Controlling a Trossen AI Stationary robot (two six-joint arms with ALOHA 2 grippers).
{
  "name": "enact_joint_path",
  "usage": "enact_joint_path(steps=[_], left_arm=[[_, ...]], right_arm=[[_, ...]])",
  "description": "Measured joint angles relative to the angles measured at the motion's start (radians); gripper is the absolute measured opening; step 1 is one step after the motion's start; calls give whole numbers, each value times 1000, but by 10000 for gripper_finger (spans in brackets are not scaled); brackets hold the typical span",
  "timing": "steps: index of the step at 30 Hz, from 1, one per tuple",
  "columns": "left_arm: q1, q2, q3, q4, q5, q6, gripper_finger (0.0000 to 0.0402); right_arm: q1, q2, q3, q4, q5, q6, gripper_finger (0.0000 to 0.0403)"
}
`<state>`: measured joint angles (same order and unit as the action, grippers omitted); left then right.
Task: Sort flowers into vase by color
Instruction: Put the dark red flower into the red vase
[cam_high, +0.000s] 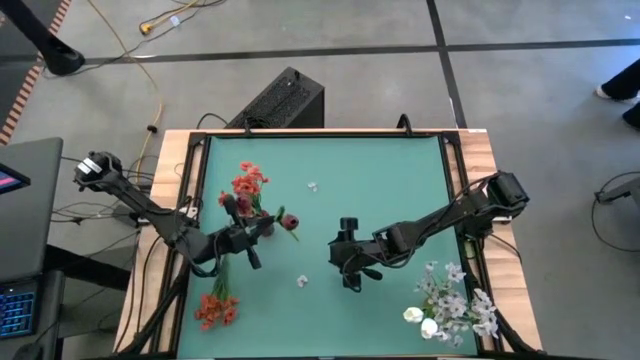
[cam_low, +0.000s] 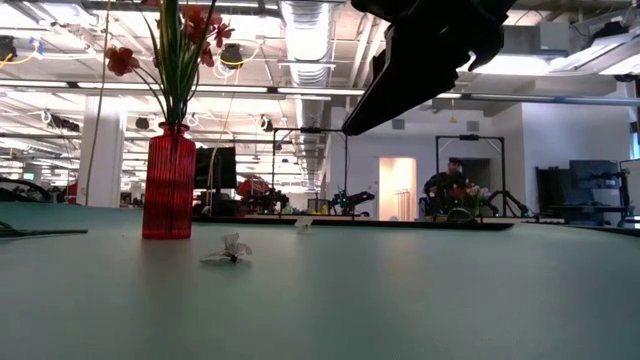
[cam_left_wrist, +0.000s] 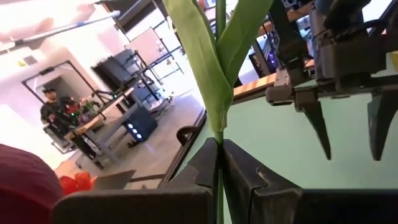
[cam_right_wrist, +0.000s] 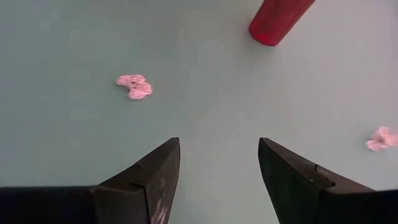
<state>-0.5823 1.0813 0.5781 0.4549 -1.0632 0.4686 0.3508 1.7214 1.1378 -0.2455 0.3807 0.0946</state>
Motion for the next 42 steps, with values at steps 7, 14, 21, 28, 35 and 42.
enact_joint_path(steps=[7, 14, 21, 28, 35, 42], left_arm=[[0, 0, -6, 2, -24, 21, 0], [-3, 0, -6, 0, -54, 35, 0], [-3, 0, -6, -46, -109, 39, 0], [-3, 0, -6, -46, -120, -2, 0], [-3, 0, -6, -128, -121, -152, 0], [-3, 0, -6, -301, -129, -347, 0]], right_arm=[[0, 0, 0, 0, -21, 2, 244], [0, 0, 0, 1, -22, 2, 244], [0, 0, 0, 1, -23, 3, 244], [0, 0, 1, 1, -43, 3, 244], [0, 0, 1, 1, -43, 3, 244], [0, 0, 1, 2, -43, 10, 244]])
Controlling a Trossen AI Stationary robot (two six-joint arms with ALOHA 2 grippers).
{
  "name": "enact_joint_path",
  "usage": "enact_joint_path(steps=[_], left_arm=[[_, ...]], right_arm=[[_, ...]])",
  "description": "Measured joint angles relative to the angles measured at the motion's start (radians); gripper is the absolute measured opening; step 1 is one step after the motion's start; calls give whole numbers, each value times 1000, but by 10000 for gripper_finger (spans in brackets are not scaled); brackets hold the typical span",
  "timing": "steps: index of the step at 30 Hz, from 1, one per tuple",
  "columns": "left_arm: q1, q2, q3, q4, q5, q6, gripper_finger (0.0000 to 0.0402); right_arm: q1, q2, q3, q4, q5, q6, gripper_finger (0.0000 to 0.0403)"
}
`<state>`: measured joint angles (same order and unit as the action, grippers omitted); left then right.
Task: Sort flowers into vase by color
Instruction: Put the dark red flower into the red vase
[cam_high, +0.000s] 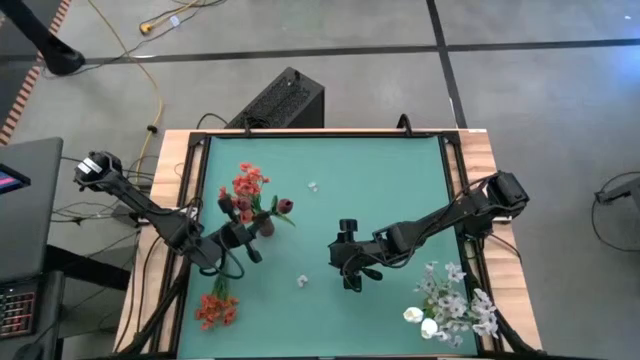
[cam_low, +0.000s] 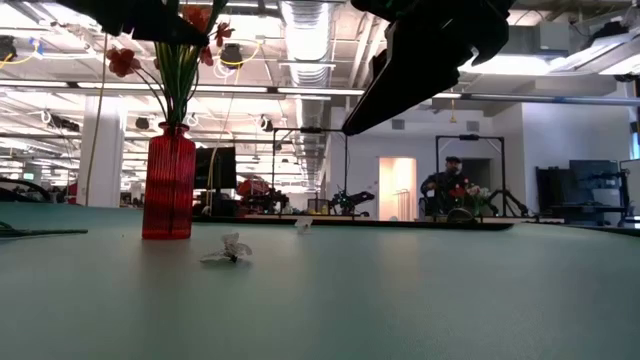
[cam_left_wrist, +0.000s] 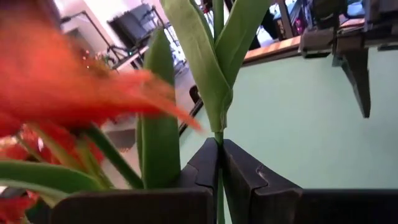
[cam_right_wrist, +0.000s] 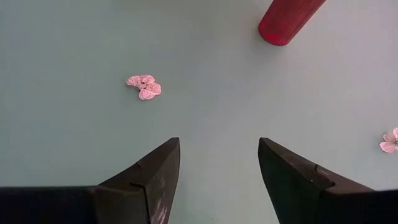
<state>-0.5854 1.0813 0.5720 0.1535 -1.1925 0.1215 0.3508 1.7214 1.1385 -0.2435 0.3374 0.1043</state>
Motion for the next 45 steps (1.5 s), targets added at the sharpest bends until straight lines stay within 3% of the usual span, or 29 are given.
enact_joint_path(steps=[18, 29, 45], left_arm=[[0, 0, 0, -303, -12, -327, 0], [0, 0, 0, -447, 99, -529, 0], [5, -1, 1, -535, 161, -574, 4]], right_arm=[[0, 0, 0, 22, -2, 27, 244], [0, 0, 0, 21, -2, 29, 244], [0, 0, 0, 21, -2, 50, 244]])
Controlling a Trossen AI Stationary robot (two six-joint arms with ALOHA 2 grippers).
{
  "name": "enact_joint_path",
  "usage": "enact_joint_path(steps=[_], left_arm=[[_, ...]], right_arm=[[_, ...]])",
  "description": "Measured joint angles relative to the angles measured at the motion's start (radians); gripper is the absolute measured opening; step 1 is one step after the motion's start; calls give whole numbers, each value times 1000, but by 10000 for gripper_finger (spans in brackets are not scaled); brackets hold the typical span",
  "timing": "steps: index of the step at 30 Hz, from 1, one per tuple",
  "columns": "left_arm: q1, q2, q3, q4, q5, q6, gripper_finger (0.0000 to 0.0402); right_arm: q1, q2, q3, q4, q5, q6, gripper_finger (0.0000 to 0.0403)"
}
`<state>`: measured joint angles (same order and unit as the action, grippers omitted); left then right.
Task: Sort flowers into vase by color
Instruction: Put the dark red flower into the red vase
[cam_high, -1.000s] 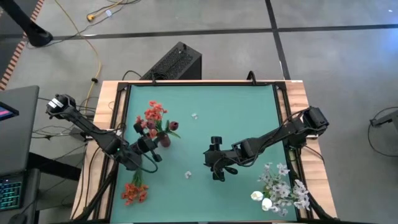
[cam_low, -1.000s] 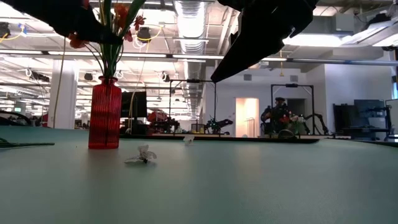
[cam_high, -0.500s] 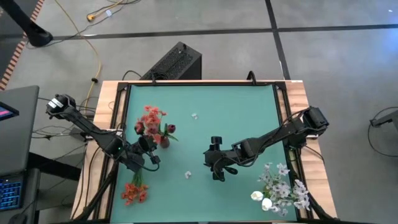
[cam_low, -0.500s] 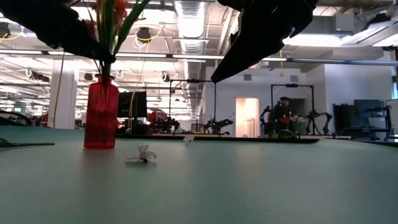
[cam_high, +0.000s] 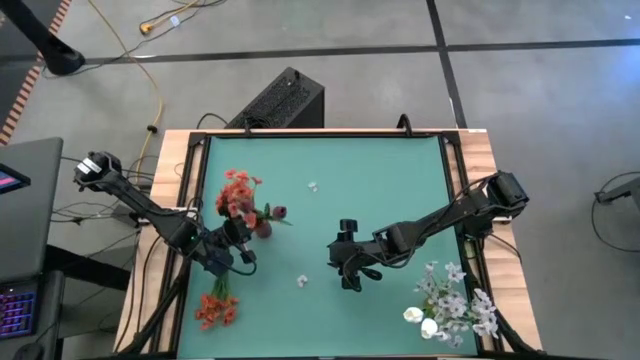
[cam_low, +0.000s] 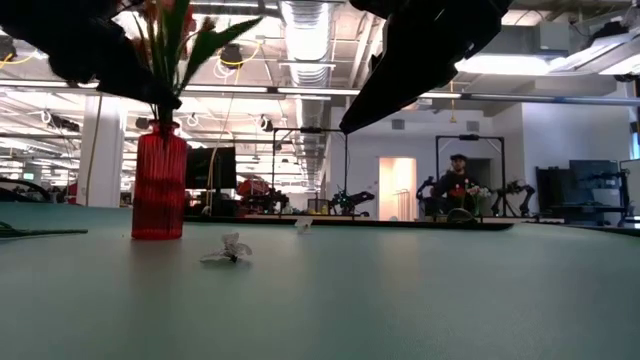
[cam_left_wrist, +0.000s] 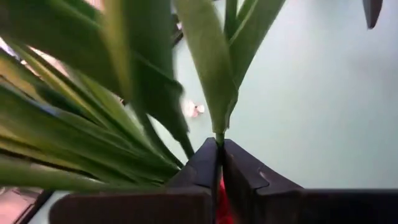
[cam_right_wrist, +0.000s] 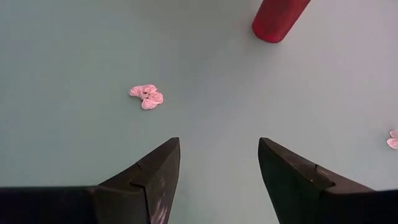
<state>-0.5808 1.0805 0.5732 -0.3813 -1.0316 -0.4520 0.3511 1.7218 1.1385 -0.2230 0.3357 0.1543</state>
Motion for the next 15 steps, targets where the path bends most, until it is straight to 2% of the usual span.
enact_joint_path(steps=[3, 10, 15], left_arm=[[0, 0, 0, -3, 31, 19, 26], [0, 1, 0, 29, 47, 47, 105], [0, 1, 49, 25, 97, 136, 133]], right_arm=[[0, 0, 0, 0, -16, 3, 244], [0, 0, 0, -1, -23, 3, 244], [0, 0, 0, -2, -24, -2, 244]])
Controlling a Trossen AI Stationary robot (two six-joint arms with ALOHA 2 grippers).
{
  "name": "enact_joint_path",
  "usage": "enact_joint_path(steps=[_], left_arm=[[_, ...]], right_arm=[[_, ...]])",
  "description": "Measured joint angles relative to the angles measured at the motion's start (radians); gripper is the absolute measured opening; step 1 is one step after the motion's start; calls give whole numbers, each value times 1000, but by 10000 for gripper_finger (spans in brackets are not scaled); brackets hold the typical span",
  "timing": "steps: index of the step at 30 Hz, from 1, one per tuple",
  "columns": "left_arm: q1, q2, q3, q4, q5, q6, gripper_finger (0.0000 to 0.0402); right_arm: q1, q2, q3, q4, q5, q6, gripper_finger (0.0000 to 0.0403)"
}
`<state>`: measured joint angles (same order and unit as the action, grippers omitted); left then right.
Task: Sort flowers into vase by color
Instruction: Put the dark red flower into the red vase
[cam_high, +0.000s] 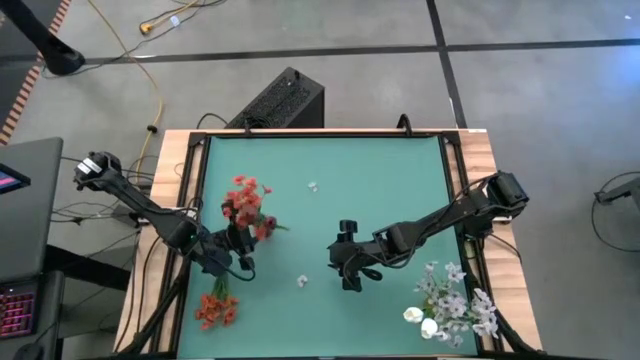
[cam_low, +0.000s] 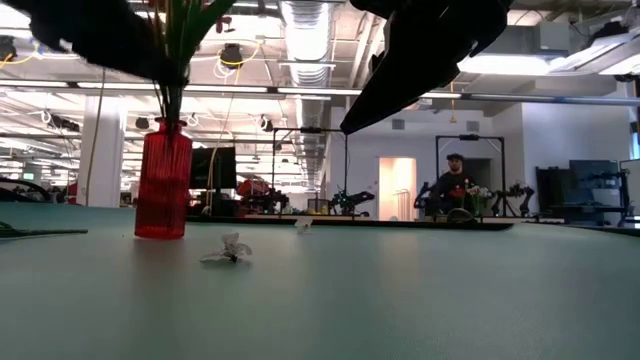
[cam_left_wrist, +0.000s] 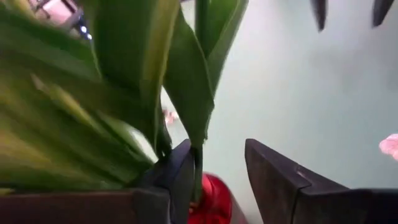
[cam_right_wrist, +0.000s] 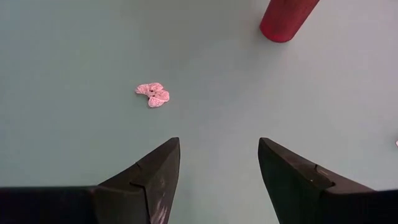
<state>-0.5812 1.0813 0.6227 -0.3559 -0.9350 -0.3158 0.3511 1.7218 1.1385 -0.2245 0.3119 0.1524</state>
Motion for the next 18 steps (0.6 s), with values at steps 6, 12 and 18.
enact_joint_path(steps=[6, 12, 18], left_arm=[[0, 0, 127, -144, 32, 50, 140], [1, 0, 247, -442, 124, -139, 140], [1, 0, 255, -502, 266, -238, 140]], right_arm=[[0, 0, 0, -1, 0, 0, 244], [2, 0, 0, -2, 0, -3, 244], [2, 0, 0, -1, -1, -3, 244]])
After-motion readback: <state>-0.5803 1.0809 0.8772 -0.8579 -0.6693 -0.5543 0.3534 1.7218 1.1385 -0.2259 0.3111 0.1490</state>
